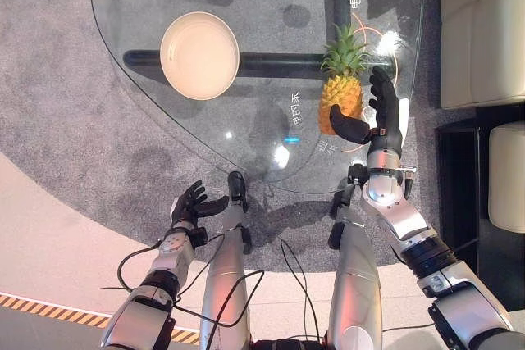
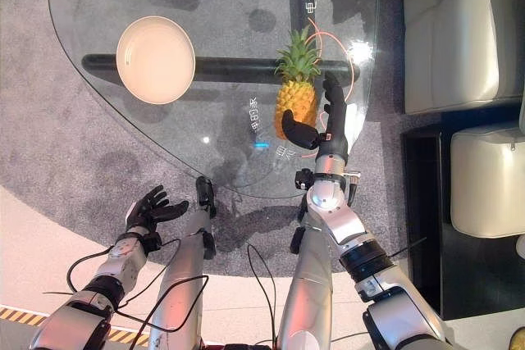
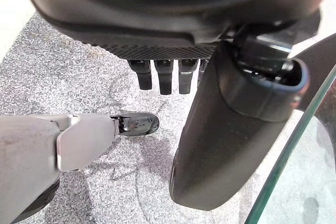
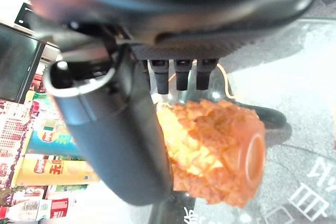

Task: Pick up the fruit to the plate

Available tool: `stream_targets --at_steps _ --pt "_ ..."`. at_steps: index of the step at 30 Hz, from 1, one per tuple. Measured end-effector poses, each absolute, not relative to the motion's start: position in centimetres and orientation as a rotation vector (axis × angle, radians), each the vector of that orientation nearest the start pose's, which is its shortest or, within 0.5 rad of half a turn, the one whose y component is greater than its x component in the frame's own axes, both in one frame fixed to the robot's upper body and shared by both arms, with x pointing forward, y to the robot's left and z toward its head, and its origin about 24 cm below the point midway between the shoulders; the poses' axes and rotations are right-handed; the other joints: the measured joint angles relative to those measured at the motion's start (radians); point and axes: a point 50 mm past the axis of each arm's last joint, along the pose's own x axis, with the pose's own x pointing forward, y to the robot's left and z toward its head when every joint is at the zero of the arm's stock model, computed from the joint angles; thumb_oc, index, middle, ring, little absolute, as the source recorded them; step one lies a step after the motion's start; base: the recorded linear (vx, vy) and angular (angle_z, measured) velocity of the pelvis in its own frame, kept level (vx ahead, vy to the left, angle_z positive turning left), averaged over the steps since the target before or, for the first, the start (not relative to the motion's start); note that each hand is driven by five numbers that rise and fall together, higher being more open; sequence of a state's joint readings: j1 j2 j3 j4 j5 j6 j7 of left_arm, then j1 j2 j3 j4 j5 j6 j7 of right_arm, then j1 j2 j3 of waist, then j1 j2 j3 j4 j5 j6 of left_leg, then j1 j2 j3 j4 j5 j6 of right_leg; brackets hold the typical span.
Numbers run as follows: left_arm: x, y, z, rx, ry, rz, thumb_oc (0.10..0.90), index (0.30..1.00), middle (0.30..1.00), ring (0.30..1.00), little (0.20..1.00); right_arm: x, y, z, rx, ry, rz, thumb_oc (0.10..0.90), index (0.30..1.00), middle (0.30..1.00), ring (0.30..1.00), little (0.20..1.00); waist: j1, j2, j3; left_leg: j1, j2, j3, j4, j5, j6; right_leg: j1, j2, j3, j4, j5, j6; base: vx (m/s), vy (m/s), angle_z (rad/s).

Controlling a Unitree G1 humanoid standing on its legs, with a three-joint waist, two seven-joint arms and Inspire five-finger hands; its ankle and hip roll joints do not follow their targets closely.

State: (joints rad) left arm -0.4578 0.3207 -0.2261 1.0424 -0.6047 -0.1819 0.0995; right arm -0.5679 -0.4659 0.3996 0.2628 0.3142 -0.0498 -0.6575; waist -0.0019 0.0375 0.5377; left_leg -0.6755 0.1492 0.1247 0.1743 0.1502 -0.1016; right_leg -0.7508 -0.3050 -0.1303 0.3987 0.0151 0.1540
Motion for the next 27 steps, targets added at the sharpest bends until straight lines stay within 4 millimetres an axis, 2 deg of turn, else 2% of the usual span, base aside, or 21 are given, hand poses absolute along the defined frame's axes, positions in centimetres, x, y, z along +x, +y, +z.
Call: stream_targets --at_steps 27 --pt "29.8 22.1 -3.8 -0.074 0.432 0.208 0.8 0.9 0.9 0.9 0.9 33.9 -14.7 12.1 -0.306 -0.209 -0.16 0.8 0.9 0.9 0.9 0.9 0.001 0.0 0.0 0.0 0.0 -0.001 -0.006 0.001 -0.001 -0.001 0.0 -0.002 0.001 -0.009 0.0 0.0 0.0 0.0"
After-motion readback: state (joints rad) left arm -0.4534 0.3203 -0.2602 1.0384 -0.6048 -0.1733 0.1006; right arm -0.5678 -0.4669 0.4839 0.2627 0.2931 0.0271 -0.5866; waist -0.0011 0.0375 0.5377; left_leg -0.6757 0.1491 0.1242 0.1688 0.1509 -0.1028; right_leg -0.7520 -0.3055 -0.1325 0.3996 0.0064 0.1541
